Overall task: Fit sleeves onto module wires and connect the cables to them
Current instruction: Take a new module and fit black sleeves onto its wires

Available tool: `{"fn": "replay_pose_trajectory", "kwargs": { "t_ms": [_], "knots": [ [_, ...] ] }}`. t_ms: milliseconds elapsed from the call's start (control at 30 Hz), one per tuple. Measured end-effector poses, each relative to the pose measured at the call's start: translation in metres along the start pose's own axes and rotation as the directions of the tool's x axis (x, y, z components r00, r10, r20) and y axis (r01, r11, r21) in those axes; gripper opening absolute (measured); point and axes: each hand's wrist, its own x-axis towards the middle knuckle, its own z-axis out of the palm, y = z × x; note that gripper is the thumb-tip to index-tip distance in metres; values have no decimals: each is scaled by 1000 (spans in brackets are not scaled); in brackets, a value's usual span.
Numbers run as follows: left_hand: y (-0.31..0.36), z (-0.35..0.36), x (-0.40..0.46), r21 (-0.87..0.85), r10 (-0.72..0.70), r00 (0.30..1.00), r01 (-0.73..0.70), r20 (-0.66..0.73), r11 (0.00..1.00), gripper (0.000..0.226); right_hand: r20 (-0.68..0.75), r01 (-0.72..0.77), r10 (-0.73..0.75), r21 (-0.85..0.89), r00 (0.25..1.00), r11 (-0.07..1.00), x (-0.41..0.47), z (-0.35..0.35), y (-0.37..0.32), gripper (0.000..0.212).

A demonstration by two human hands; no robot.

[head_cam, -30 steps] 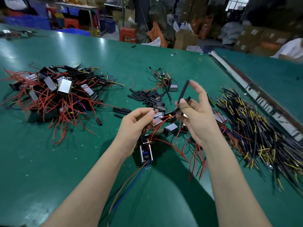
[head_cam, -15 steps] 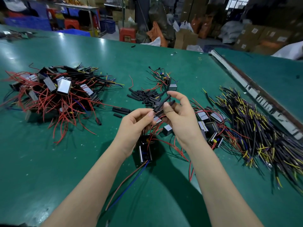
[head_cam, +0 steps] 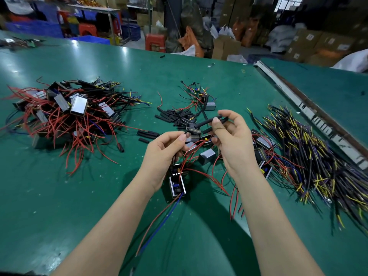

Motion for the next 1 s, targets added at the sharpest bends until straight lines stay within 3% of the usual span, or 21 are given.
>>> {"fn": "replay_pose_trajectory", "kwargs": {
  "t_ms": [533,833,1000],
  "knots": [
    [-1,3,1,68,4,997,2,-80,998,10,-13,236,-245,-236,969,943,-7,6,-1,19],
    [-2,2,1,98,-5,996,14,-94,995,10,38,224,-221,-255,974,941,-5,2,0,18],
    [-4,5,-2,215,79,997,-77,-4,974,12,87,256,-241,-330,967,909,-5,0,2,20]
  ]
}}
